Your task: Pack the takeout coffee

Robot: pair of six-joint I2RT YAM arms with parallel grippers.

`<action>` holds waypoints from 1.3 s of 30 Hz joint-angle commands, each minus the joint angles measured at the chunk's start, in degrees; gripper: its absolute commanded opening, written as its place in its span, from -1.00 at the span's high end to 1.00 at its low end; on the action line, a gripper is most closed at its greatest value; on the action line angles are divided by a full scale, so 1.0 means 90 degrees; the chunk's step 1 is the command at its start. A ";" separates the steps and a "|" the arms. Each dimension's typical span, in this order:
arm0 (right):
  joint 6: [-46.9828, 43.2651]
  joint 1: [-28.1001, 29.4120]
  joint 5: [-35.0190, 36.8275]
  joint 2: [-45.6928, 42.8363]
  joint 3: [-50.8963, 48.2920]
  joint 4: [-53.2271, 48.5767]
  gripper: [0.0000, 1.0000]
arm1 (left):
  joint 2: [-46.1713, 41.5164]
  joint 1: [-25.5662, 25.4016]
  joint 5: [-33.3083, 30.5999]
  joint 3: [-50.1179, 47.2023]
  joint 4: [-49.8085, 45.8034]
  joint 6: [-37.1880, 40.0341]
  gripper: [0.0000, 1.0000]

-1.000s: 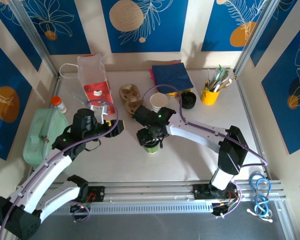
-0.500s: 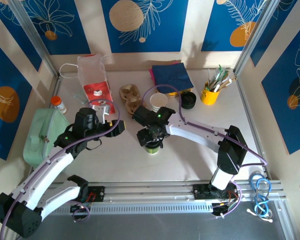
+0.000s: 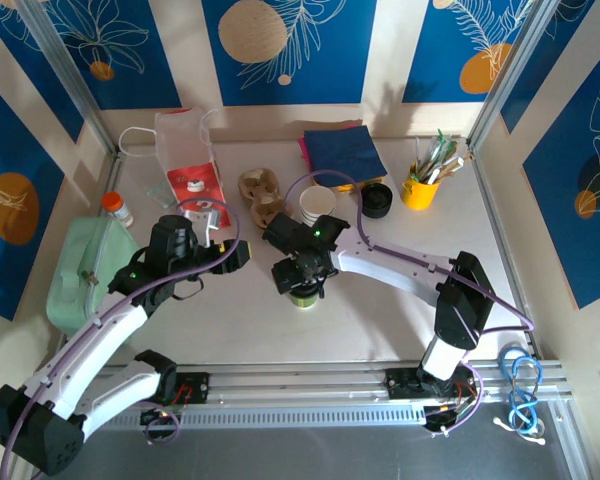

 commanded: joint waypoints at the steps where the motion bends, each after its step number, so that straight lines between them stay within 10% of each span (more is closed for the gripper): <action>1: 0.0161 0.0058 0.0017 -0.0025 -0.0026 -0.0095 -0.68 | -0.0010 0.0082 0.0108 -0.0016 0.0085 -0.0024 -0.42; 39: 0.0113 -0.0018 0.0264 0.0092 -0.0171 -0.0272 -0.52 | -0.0237 0.0139 0.0127 -0.0251 0.0135 -0.0168 -0.42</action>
